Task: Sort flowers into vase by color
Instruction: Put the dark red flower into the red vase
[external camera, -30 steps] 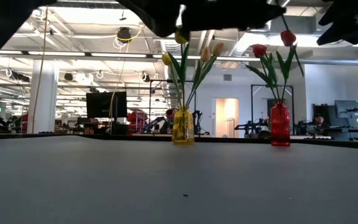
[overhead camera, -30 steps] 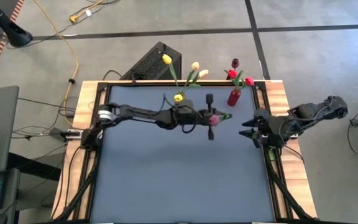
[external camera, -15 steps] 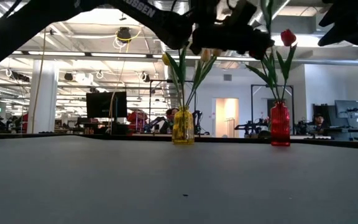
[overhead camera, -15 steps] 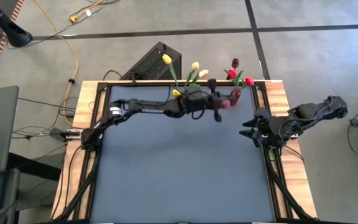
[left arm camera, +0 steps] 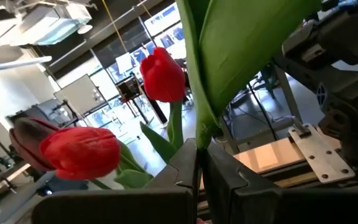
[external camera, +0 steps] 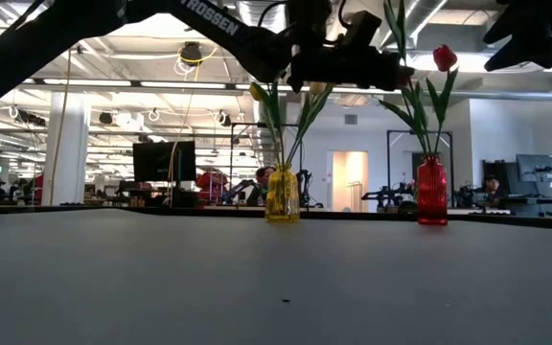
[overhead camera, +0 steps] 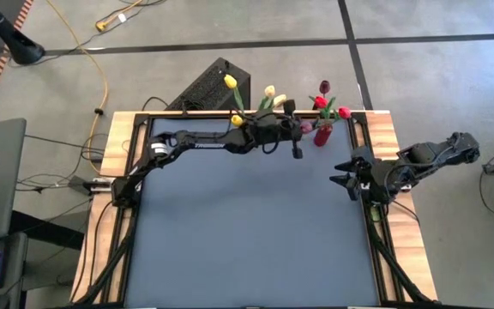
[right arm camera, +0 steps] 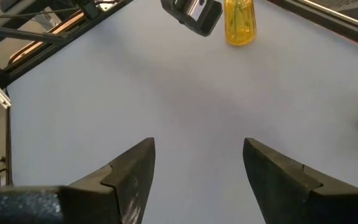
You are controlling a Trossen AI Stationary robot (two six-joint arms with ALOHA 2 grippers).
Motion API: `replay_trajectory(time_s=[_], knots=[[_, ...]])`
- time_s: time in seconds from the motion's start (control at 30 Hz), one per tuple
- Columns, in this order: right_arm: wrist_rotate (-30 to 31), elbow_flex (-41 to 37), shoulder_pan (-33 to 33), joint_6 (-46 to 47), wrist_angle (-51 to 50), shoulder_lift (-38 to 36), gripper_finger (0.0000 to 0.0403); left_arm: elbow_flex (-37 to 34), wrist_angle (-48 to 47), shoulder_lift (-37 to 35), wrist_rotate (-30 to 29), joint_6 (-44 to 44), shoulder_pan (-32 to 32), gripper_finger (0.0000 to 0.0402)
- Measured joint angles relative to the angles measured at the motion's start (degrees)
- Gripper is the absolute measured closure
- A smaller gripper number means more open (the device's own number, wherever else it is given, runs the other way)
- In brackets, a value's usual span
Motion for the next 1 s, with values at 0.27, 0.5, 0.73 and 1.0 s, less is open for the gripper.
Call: replay_trajectory(time_s=[0.27, 0.5, 0.73, 1.0], knots=[[1.75, 0.00, 0.00, -0.11, -0.22, 0.00, 0.0133, 0.00, 2.14, -0.01, 0.05, 1.21, -0.28, 0.0401], [2.44, 0.00, 0.00, -0.59, -0.37, 0.00, 0.0133, 0.00, 2.41, -0.01, 0.14, 0.96, -0.17, 0.0401], [2.83, 0.00, 0.00, -1.60, -0.50, 0.00, 0.0133, 0.00, 3.61, 0.37, 2.38, 0.68, -0.17, 0.0401], [2.83, 0.00, -0.02, -1.73, -1.62, 0.02, 0.0133, -0.02, 3.47, 0.65, 2.24, -0.07, -0.02, 0.0401]])
